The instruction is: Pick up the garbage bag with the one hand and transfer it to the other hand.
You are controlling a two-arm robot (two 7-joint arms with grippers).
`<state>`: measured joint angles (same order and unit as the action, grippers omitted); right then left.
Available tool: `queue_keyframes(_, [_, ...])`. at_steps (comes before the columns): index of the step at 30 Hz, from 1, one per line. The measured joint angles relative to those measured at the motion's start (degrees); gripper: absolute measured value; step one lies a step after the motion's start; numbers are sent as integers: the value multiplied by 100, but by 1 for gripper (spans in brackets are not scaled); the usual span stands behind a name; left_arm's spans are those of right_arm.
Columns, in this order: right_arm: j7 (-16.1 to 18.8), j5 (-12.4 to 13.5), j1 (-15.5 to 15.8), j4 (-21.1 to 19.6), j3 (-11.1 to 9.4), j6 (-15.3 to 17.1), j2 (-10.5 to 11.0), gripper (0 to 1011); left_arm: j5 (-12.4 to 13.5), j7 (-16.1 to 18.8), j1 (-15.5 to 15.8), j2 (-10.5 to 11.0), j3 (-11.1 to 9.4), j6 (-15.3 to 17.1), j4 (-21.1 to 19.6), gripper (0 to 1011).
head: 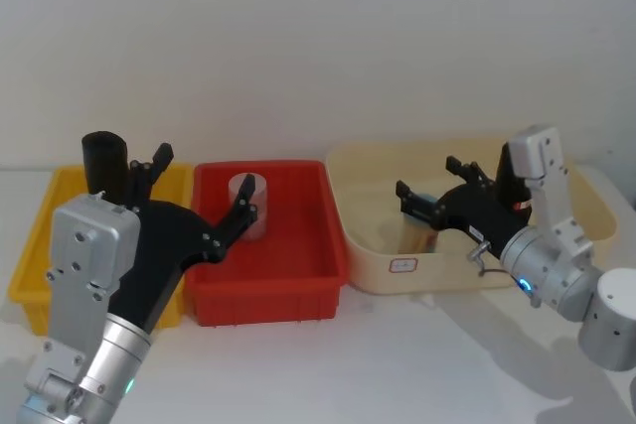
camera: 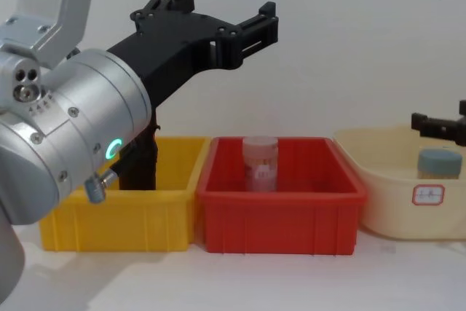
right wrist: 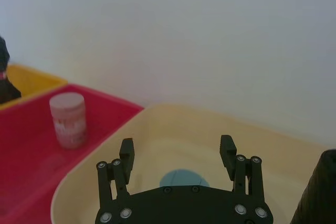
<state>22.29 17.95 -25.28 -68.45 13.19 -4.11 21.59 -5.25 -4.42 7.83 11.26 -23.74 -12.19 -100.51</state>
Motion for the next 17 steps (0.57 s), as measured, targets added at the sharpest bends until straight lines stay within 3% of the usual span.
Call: queue_keyframes(17, [-14, 248, 184, -482, -226, 98, -47, 1000, 0, 0, 0, 0, 0, 0, 0, 1001])
